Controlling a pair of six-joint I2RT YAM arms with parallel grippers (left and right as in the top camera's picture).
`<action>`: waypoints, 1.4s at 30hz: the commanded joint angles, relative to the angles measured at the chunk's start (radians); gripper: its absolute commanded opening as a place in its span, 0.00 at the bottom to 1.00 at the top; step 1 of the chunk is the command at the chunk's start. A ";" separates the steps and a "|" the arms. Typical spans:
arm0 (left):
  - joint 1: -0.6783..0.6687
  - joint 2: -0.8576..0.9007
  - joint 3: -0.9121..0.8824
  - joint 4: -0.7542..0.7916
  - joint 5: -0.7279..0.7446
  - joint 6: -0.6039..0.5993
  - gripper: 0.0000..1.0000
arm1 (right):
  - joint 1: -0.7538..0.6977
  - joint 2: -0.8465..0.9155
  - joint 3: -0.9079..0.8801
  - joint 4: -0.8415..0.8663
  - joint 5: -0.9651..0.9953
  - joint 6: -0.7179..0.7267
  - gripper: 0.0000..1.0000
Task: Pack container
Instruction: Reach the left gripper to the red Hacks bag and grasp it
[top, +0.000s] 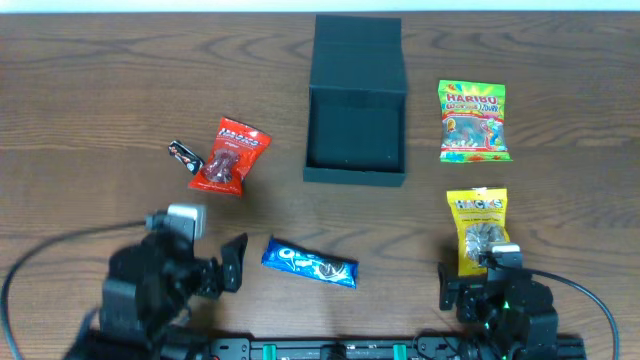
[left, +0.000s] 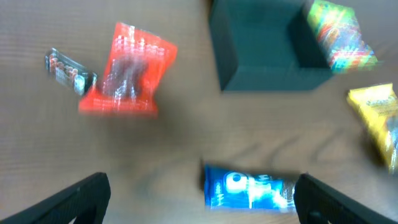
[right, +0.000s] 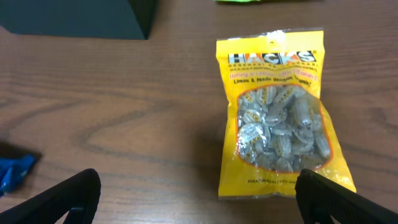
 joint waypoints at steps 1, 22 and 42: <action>-0.004 0.209 0.159 -0.067 -0.016 0.006 0.95 | -0.007 -0.005 -0.004 -0.001 -0.005 -0.014 0.99; 0.130 0.959 0.538 -0.150 -0.103 0.265 0.95 | -0.007 -0.005 -0.004 -0.001 -0.005 -0.014 0.99; 0.146 1.387 0.538 0.191 -0.114 0.301 0.95 | -0.007 -0.005 -0.004 -0.001 -0.005 -0.014 0.99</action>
